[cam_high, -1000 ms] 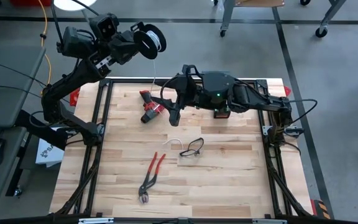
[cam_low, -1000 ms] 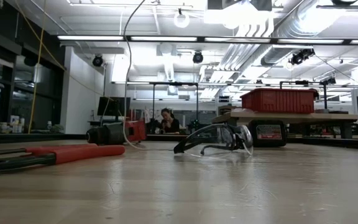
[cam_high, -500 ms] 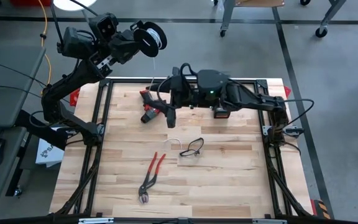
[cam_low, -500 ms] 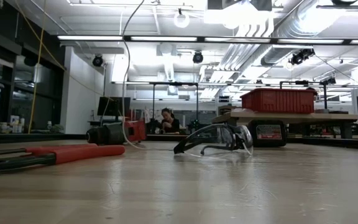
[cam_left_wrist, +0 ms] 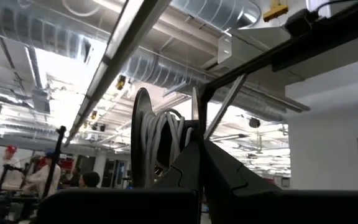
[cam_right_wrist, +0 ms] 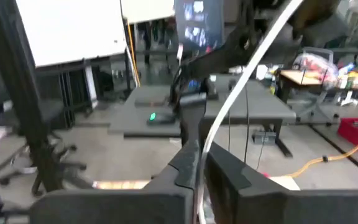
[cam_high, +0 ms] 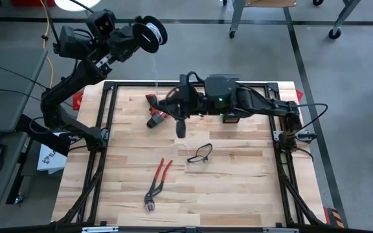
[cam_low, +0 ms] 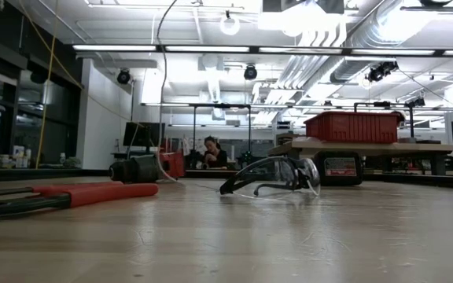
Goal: Coil cords
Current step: Coil the white wire onto the black spool
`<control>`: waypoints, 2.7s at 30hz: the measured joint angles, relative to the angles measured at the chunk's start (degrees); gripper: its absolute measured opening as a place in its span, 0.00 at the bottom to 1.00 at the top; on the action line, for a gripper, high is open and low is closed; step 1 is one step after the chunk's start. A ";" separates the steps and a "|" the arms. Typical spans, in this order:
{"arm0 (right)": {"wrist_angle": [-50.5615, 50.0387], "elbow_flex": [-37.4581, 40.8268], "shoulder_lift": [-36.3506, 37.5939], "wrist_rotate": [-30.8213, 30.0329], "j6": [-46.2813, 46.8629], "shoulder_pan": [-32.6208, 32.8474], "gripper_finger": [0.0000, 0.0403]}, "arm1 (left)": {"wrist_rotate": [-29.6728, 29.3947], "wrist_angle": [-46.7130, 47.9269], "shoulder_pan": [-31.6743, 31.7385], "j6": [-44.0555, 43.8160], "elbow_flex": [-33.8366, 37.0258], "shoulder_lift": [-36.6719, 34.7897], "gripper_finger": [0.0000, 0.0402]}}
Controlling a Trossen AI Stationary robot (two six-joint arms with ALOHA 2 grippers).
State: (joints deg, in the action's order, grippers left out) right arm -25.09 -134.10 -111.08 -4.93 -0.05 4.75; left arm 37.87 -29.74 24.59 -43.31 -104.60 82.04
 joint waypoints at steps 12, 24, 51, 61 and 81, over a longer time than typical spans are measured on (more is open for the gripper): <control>-10.43 -0.02 8.53 -3.39 -1.45 6.05 0.00 | 0.77 37.16 5.67 -6.14 0.02 -8.49 0.00; -12.28 -0.07 13.66 -2.64 -3.08 8.45 0.00 | -5.91 59.30 6.22 -6.89 0.00 -13.21 0.00; -9.03 -0.07 12.53 1.39 -7.73 3.09 0.00 | 21.01 12.57 -14.00 -46.55 0.02 6.50 0.00; -5.00 -0.07 9.46 7.99 -4.60 3.10 0.00 | 19.36 0.58 -14.48 -42.48 -6.91 12.90 0.00; 2.94 -0.35 9.97 8.17 -2.94 1.23 0.00 | 10.87 0.68 -10.45 -17.12 -22.21 15.82 0.00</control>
State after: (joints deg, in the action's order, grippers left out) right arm -22.15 -134.45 -101.12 3.25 -2.99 5.98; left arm 48.74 -29.06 14.14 -60.43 -126.80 97.87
